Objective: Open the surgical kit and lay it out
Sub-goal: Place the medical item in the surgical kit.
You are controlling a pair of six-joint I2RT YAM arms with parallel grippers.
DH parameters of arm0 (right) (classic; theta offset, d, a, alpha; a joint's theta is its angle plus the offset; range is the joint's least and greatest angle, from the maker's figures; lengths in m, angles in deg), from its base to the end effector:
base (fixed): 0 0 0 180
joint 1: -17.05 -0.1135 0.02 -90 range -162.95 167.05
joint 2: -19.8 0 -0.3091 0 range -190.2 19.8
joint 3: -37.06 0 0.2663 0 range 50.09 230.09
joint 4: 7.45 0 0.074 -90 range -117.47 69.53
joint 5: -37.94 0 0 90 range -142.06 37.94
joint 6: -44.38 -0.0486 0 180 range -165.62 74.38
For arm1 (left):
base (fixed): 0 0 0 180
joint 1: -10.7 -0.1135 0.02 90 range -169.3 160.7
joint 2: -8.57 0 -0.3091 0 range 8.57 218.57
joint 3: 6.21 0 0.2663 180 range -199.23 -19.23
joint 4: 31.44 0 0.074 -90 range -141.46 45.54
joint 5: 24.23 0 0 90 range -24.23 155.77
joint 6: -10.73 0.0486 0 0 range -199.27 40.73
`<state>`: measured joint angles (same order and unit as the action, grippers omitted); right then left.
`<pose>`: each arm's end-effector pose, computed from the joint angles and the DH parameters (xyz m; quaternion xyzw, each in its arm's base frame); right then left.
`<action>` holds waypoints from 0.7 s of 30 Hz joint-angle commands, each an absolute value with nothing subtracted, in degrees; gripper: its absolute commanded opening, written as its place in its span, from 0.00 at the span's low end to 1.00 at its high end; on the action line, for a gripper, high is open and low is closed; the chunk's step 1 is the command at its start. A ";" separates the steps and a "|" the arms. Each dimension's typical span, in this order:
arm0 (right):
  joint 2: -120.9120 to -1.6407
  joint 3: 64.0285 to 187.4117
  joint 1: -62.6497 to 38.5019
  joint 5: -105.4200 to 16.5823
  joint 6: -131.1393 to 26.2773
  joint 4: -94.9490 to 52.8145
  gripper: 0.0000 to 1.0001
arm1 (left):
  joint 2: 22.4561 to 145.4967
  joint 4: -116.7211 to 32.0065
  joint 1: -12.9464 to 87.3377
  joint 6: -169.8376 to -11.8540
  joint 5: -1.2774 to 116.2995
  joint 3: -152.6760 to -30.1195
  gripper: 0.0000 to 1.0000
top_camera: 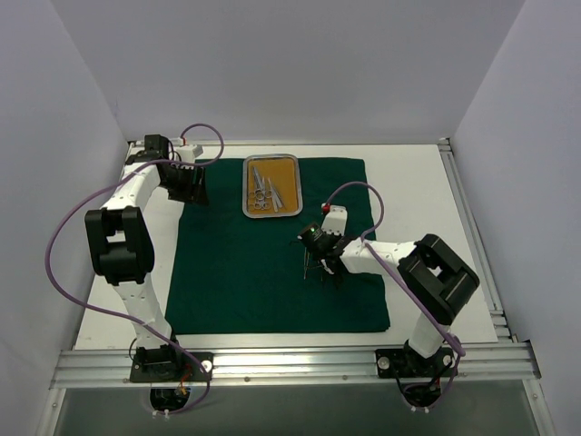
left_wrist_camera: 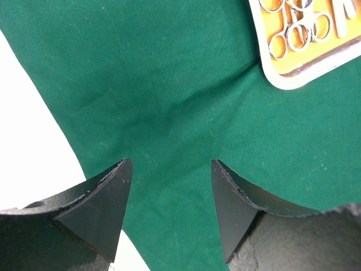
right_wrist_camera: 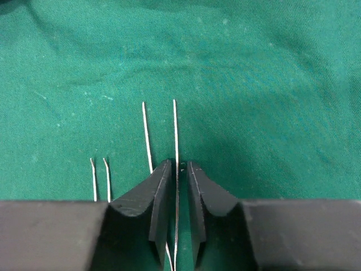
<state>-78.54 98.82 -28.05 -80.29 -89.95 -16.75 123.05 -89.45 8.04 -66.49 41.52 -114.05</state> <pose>0.2704 0.2388 0.1768 0.0856 0.8994 0.0957 0.4179 0.4637 0.0016 0.2571 0.1300 0.9461 -0.1743 0.2401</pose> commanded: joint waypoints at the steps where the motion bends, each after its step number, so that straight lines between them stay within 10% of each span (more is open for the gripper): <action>1: -77.32 99.48 -28.39 -83.00 -89.74 -18.89 0.16 | 121.51 -89.90 8.32 -65.38 40.37 -114.33 0.67; 21: -73.33 121.96 -24.62 -77.13 -70.85 -21.53 0.26 | 120.98 -90.78 8.32 -65.38 40.72 -115.03 0.67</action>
